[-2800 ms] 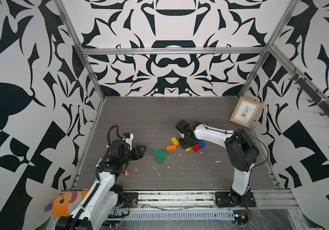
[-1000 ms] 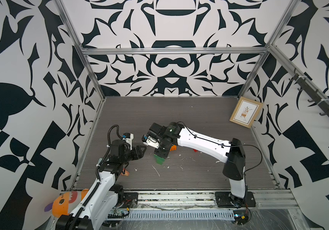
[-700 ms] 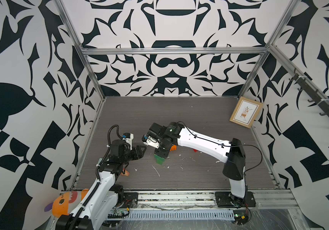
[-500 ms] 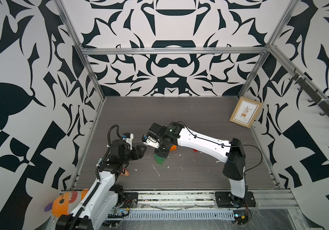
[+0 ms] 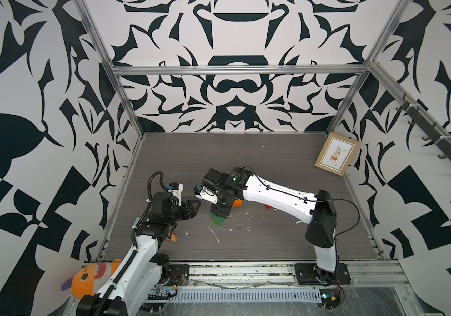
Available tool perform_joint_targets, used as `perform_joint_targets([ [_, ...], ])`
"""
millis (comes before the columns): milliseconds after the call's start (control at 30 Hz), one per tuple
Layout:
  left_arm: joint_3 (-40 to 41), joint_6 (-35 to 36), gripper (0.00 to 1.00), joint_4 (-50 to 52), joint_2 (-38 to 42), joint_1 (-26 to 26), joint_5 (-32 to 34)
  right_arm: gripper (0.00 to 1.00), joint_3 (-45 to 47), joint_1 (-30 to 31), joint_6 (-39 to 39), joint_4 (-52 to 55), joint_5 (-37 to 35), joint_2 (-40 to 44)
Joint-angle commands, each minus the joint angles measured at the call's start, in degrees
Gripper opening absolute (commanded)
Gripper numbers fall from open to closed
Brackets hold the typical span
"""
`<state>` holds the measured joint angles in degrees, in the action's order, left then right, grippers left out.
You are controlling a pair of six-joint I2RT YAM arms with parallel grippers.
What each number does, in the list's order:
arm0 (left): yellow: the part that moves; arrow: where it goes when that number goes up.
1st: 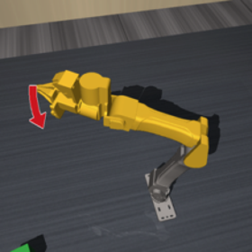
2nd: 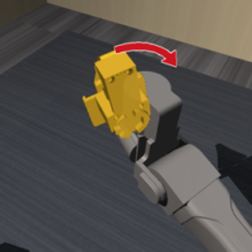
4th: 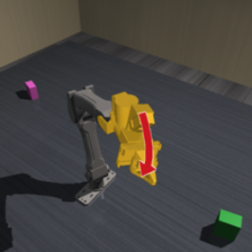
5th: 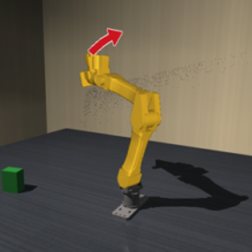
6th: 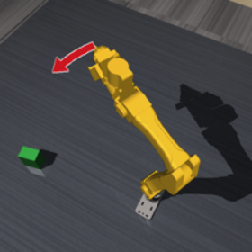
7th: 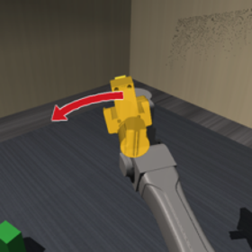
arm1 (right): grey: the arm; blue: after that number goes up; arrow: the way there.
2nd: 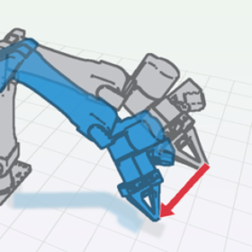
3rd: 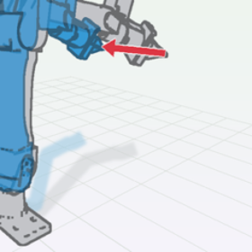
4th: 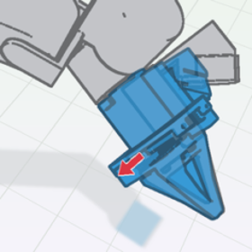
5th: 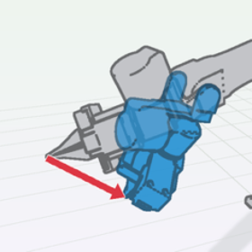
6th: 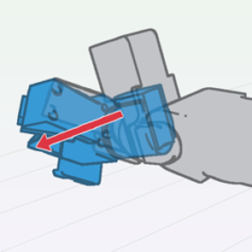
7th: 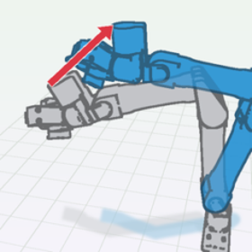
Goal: Assemble an ice cream with lego
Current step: Assemble the lego brick with the lego brick.
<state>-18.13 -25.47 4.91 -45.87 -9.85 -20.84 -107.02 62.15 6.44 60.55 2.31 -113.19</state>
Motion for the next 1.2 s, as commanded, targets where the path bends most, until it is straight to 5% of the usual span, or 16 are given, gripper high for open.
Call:
perform_joint_targets([
  [0,0.9,0.2,0.63,-0.9,0.4,0.2,-0.4,0.56,-1.0,0.4,0.1,-1.7,1.7,2.3],
  [367,0.9,0.2,0.63,-0.8,0.4,0.2,-0.4,0.57,2.3,-1.2,-0.9,-4.7,4.1,4.3],
  [767,0.8,0.2,0.63,-0.9,0.1,0.2,-0.3,0.46,3.9,-1.8,-1.6,-4.5,3.6,5.6],
  [1167,0.7,0.2,0.63,-0.9,-0.1,0.3,-0.4,0.52,4.6,-1.8,-1.6,-4.7,4.8,6.2],
])
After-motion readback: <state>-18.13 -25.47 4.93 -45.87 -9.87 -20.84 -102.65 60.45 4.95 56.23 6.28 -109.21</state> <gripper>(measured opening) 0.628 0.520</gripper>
